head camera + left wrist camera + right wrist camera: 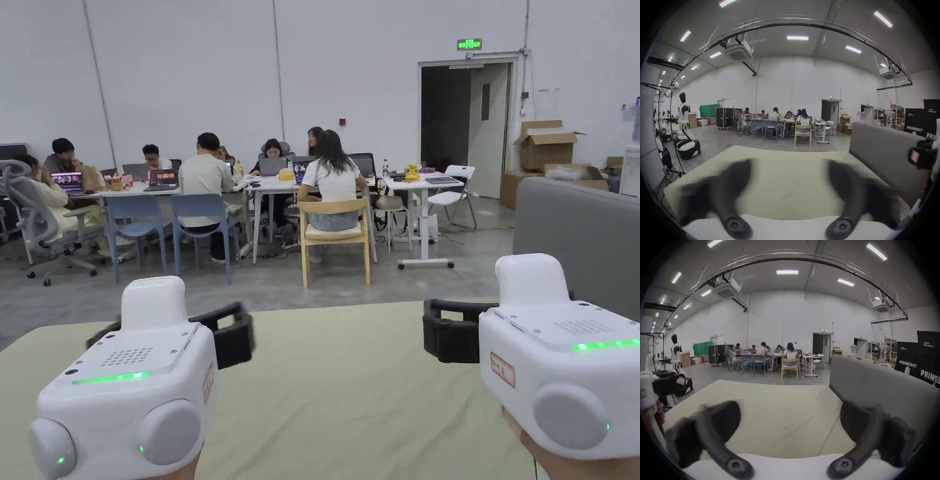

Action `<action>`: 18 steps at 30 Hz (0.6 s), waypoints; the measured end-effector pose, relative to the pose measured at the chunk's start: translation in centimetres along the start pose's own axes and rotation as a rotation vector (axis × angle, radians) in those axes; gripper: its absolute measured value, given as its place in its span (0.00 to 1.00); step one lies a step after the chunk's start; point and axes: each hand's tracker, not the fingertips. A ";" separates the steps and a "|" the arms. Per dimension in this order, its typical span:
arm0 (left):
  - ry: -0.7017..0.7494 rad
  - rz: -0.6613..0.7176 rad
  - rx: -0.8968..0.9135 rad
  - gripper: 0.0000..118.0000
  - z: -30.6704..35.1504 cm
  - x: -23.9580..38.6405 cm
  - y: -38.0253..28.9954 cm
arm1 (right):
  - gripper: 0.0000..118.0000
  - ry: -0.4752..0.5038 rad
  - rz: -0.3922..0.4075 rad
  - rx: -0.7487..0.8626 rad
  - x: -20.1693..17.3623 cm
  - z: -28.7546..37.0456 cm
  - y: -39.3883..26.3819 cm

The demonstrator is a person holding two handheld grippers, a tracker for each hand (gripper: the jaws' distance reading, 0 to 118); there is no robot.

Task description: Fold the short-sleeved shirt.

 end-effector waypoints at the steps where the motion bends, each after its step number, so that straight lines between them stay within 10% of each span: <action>1: -0.052 0.035 0.018 1.00 0.1 -0.3 -0.3 | 1.00 0.002 0.002 0.071 -0.1 -0.1 -0.2; 5: -0.034 -0.010 0.044 1.00 0.5 0.8 0.8 | 1.00 0.109 -0.075 0.033 0.0 -0.1 0.5; 12: -0.041 0.016 0.033 1.00 0.2 0.1 0.5 | 1.00 -0.068 0.024 0.032 -1.5 1.1 1.7; 18: -0.045 0.019 0.013 1.00 -0.1 0.2 0.2 | 1.00 0.026 -0.021 0.047 -1.6 1.5 1.8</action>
